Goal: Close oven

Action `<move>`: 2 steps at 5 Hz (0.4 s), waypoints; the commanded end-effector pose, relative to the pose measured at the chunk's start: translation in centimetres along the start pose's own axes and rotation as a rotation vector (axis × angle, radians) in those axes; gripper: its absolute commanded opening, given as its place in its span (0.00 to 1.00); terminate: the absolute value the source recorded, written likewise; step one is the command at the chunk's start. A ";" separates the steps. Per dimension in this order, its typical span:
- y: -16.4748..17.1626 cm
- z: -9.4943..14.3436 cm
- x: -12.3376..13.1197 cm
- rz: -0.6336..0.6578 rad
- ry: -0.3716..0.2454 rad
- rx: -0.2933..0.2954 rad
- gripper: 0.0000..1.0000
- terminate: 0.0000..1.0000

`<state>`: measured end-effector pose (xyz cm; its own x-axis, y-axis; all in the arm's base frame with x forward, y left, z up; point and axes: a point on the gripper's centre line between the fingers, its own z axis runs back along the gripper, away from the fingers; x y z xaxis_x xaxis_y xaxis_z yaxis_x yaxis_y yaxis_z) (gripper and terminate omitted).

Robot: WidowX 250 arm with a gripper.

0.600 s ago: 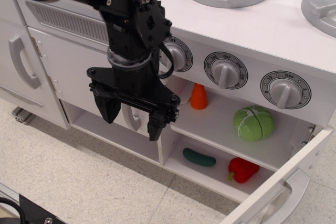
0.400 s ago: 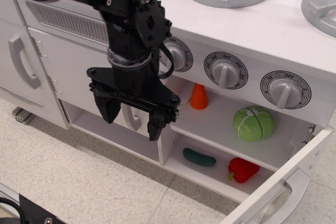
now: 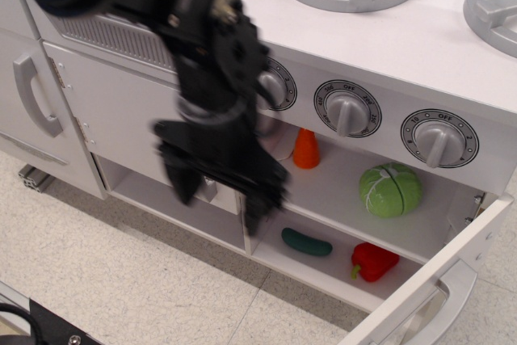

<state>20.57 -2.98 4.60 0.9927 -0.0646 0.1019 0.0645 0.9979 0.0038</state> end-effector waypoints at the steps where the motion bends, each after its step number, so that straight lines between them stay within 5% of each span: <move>1: -6.1 2.0 0.2 -0.049 -0.084 -0.065 1.00 0.00; 2: -8.7 2.6 0.7 -0.054 -0.102 -0.090 1.00 0.00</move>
<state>19.90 -11.51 6.20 0.9781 -0.1131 0.1746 0.1255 0.9902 -0.0616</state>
